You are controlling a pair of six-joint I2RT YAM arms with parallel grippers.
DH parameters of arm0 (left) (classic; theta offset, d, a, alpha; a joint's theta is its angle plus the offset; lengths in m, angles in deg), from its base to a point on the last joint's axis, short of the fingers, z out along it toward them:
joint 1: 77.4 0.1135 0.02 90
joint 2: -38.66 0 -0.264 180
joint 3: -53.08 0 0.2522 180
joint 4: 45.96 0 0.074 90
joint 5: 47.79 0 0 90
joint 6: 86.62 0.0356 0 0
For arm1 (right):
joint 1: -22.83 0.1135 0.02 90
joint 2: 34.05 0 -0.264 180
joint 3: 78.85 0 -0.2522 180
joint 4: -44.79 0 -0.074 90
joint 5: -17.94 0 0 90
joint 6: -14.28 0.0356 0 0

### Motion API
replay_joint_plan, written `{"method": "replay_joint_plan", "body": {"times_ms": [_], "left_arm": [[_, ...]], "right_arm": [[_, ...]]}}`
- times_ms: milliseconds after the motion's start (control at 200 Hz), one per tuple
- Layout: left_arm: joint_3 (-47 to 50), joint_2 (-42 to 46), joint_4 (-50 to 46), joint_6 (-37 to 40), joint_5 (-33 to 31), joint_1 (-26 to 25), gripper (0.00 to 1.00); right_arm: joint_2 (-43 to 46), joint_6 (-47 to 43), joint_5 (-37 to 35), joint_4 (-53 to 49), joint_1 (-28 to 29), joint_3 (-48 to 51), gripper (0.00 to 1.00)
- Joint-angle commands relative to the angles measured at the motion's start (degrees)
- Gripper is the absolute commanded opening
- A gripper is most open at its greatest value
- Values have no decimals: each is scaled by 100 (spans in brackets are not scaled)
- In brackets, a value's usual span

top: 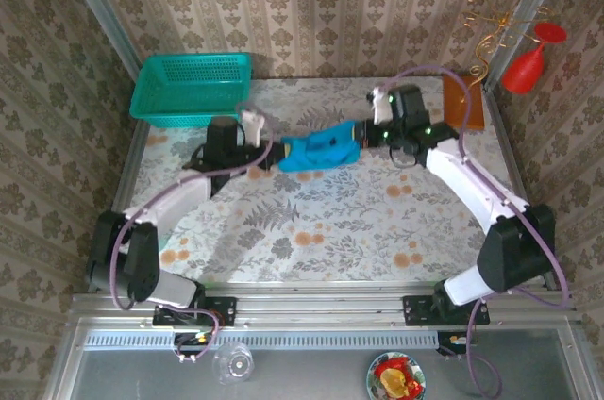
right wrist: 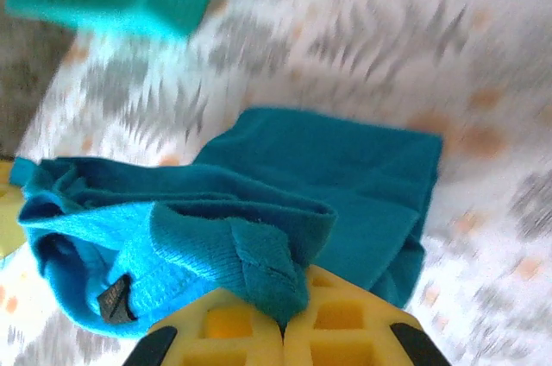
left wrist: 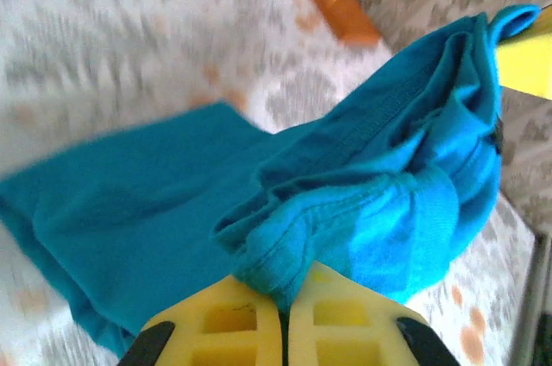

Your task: Fold the inside-out t-shirt

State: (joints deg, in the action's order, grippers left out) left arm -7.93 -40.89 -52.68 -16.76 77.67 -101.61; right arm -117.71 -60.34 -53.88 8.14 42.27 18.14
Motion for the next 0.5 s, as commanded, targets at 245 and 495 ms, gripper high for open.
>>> {"method": "replay_joint_plan", "body": {"times_ms": [245,495], "left_arm": [[1402,1989,-666,-358,-690,-735,0],[601,1324,-1556,-240,-1625,-389,0]], "right_arm": [[1620,1119,-61,520,1132,1742,0],[586,1117,-799,-31,1108,836,0]]}}
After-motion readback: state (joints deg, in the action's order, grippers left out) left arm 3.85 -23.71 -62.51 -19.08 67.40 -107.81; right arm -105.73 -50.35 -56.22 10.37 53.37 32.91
